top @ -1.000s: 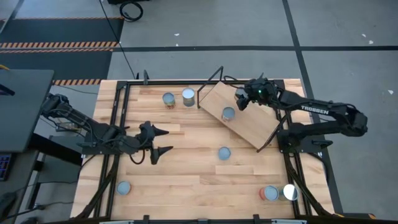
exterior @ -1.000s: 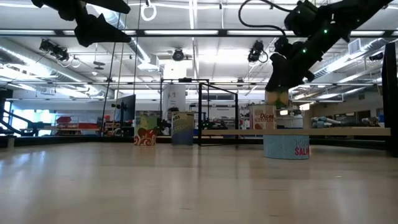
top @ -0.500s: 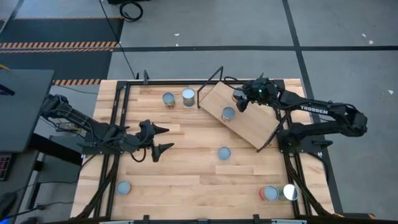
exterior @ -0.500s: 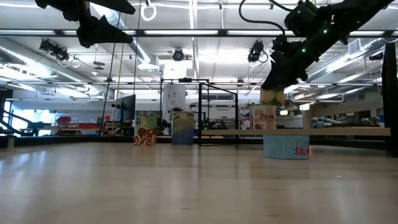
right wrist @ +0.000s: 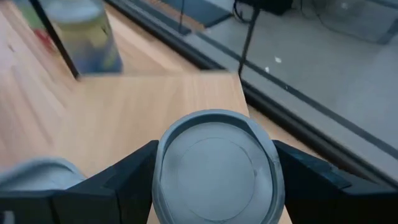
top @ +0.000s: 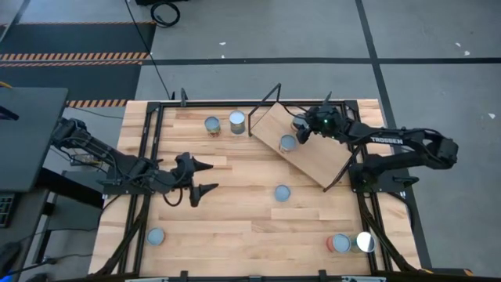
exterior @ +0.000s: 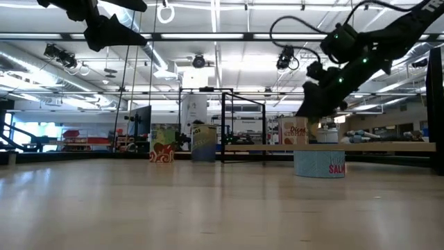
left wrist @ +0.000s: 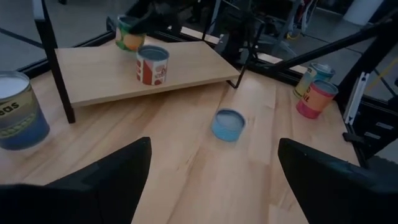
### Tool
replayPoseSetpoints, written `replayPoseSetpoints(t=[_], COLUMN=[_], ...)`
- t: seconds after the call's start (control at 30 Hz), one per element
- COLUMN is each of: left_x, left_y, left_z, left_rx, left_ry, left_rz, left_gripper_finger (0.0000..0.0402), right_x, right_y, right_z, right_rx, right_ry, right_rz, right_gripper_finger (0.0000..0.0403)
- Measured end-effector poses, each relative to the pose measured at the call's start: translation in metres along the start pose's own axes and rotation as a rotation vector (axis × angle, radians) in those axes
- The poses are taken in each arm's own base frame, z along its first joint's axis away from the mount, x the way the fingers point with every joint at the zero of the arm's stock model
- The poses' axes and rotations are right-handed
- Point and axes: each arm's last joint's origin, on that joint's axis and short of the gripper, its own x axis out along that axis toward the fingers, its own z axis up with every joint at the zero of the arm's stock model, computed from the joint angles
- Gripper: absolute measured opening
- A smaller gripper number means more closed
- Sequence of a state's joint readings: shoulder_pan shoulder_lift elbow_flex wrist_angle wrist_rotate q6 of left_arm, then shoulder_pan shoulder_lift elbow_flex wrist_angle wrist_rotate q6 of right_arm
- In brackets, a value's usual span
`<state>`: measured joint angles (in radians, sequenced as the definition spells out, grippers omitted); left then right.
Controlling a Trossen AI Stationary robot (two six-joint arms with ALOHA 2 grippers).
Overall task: Pick and place cans onto a shelf
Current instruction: Put the canned peaches on the shelf aligned with the canned diced tomatoes
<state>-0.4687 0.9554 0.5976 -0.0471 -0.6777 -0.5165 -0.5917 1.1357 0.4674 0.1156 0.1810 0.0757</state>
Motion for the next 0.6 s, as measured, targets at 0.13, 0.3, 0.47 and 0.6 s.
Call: replayPoseSetpoints(t=[0.13,0.3,0.47,0.6], left_x=[0.0,0.0,0.001,0.0], left_y=[0.0,0.0,-0.002,-0.005], left_z=[0.001,0.002,0.006,0.008], left_rx=[0.001,-0.005,-0.054,-0.076], left_ry=[-0.005,-0.016,-0.045,-0.046], left_rz=[0.001,0.004,-0.036,-0.075], left_gripper_finger=[0.0357,0.0357,0.0357,0.0357], right_x=[0.01,0.016,0.017,0.016], right_y=[0.001,0.002,0.002,0.002], right_z=[-0.007,-0.009,-0.009,-0.009], right_rx=[-0.014,-0.015,-0.038,-0.06], right_ry=[0.051,0.058,0.065,0.065], right_rz=[-0.006,-0.005,-0.004,-0.001], right_gripper_finger=[0.0285,0.0285,0.029,0.0321])
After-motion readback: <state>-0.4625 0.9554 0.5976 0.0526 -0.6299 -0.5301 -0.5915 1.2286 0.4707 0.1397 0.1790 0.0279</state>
